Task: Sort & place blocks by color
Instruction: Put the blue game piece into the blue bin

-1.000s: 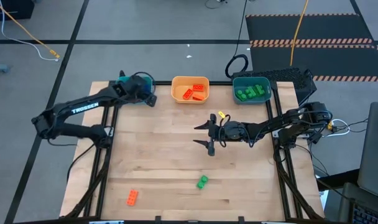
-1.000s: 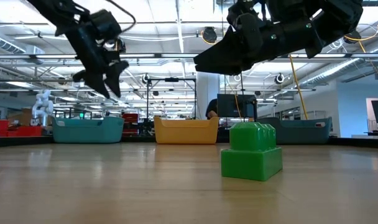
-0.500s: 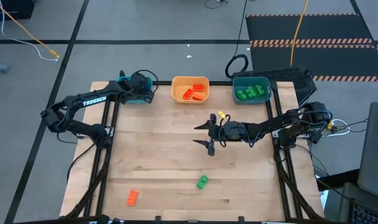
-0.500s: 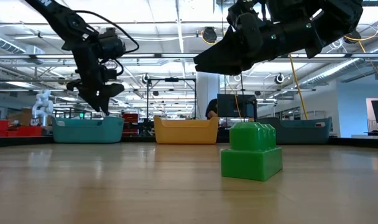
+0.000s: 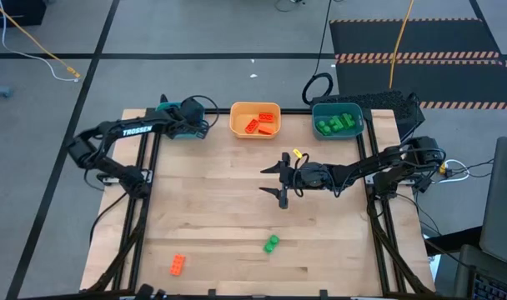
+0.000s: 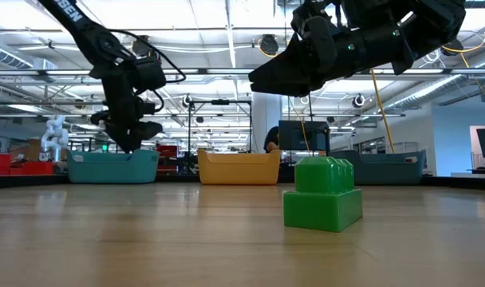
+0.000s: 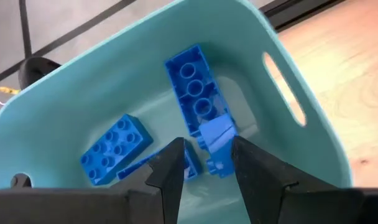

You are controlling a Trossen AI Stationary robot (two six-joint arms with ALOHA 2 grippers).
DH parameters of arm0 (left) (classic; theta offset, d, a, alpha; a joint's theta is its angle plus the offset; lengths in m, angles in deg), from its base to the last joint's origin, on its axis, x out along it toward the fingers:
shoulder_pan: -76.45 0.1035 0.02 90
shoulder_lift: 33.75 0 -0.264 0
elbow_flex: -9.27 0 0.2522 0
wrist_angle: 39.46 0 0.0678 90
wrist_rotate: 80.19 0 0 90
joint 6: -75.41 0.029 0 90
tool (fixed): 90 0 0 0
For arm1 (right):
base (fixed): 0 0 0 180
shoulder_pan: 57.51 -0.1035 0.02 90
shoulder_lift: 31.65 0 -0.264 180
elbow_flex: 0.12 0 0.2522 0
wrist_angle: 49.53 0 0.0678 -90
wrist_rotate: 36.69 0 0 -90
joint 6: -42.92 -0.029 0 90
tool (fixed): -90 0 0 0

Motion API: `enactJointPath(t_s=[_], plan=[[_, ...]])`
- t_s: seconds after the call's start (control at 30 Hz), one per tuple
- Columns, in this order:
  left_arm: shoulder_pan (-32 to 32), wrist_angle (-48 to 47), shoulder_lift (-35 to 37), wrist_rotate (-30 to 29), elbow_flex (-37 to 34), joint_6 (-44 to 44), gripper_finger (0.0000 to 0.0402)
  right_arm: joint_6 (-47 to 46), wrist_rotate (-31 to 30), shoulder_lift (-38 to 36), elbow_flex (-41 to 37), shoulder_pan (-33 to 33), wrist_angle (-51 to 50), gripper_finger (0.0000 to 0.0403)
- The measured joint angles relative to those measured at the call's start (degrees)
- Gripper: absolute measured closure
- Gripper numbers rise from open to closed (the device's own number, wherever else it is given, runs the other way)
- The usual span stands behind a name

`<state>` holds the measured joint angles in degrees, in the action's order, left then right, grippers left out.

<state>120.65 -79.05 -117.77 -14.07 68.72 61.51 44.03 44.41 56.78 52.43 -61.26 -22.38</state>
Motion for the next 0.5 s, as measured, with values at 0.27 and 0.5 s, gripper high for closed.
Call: enactJointPath(t_s=[0.27,0.5], plan=[[-0.9,-0.2,-1.3,-4.3,-0.1,0.8,0.0261,0.0,0.0,0.0,0.0,0.0,0.0,0.0140],[-0.6,-3.0,-1.3,-7.5,-0.2,1.9,0.0261,0.2,0.0,0.0,0.0,0.0,-0.3,0.0140]])
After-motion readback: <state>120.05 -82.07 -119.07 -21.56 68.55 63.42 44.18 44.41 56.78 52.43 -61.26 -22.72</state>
